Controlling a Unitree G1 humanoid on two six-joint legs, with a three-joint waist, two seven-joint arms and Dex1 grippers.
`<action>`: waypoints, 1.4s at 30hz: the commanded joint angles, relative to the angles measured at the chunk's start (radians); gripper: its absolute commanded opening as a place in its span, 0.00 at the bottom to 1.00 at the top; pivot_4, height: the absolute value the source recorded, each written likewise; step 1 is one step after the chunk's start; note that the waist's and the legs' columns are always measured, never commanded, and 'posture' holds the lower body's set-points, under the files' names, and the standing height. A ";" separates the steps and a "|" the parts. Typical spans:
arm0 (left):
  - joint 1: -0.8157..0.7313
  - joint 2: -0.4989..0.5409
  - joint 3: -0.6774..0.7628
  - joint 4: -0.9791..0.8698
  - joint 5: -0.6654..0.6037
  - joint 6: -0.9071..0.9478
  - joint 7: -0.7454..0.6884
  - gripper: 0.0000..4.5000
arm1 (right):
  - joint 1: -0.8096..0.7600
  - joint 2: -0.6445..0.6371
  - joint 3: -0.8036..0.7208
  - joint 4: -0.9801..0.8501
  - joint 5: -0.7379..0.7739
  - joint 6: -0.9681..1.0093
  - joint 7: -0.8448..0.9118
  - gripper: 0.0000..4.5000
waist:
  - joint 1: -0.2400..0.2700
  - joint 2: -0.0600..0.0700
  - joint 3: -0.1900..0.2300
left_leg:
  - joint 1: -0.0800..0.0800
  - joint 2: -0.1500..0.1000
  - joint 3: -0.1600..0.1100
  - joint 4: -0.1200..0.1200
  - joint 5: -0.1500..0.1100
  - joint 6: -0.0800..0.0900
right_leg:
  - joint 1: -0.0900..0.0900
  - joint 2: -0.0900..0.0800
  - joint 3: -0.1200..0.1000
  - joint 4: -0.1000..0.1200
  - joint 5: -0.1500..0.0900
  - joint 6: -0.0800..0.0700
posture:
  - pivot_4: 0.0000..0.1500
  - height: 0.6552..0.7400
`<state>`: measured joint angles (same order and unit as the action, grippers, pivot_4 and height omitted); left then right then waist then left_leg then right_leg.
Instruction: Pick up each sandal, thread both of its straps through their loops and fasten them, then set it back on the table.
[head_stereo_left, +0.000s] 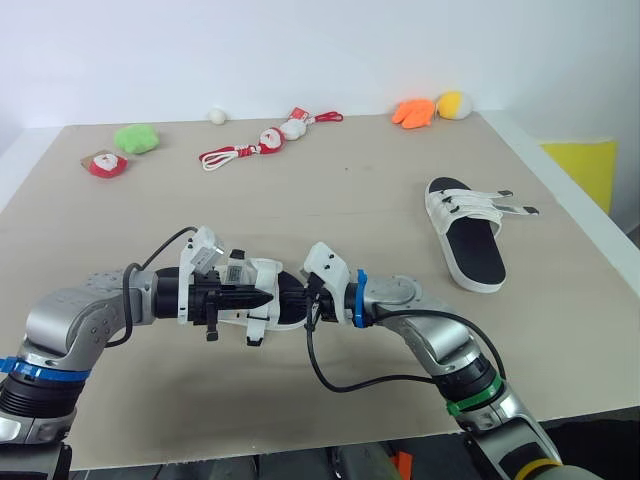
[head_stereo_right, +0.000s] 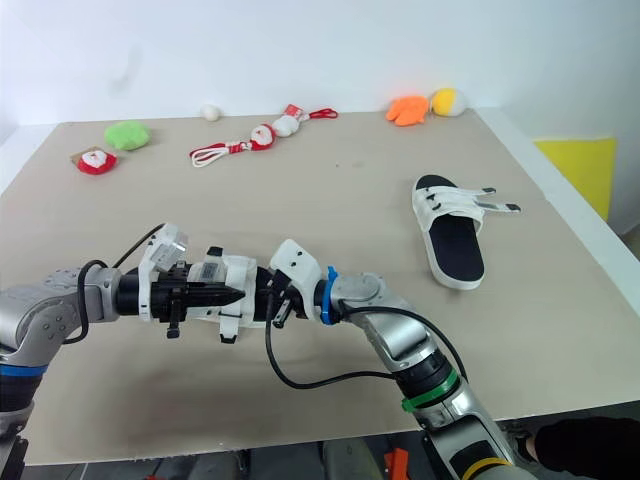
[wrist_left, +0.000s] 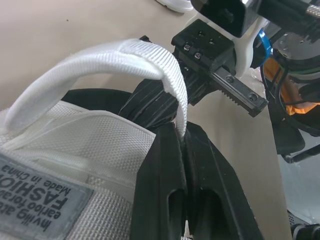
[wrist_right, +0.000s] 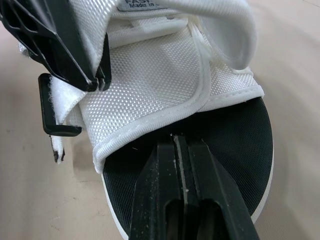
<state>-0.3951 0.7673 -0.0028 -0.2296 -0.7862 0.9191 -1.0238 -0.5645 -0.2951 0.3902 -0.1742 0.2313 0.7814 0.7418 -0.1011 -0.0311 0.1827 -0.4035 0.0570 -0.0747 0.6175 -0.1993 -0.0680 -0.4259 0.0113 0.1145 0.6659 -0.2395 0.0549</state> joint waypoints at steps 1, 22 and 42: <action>0.014 0.020 0.014 -0.035 0.001 -0.006 -0.014 0.01 | -0.006 -0.003 0.012 0.005 -0.005 0.008 0.001 0.00 | 0.000 0.000 0.000 | 0.000 0.000 0.000 0.000 0.000 0.000 | 0.000 0.000 0.000 0.000 0.000 0.000 | 1.00 1.00; 0.343 0.179 0.383 -0.260 -0.276 0.141 -0.028 0.99 | -0.006 -0.006 0.023 0.017 -0.006 0.005 0.011 0.00 | -0.002 0.000 0.000 | 0.000 0.000 0.000 0.000 0.000 0.000 | 0.000 0.000 0.000 0.000 -0.003 -0.005 | 1.00 1.00; 0.333 0.022 0.060 -0.151 0.091 -0.158 0.054 0.99 | -0.015 -0.017 0.017 0.015 -0.008 0.013 0.018 0.00 | 0.001 0.000 0.000 | 0.000 0.001 0.001 0.000 0.000 0.000 | 0.000 0.000 0.000 0.000 -0.002 -0.006 | 1.00 1.00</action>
<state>-0.0468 0.7951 0.0652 -0.3852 -0.7102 0.7827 -0.9864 -0.5829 -0.3080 0.3945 -0.1560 0.2300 0.7828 0.7608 -0.0999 -0.0308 0.1829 -0.4033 0.0576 -0.0733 0.6175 -0.1993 -0.0682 -0.4260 0.0108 0.1147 0.6657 -0.2420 0.0484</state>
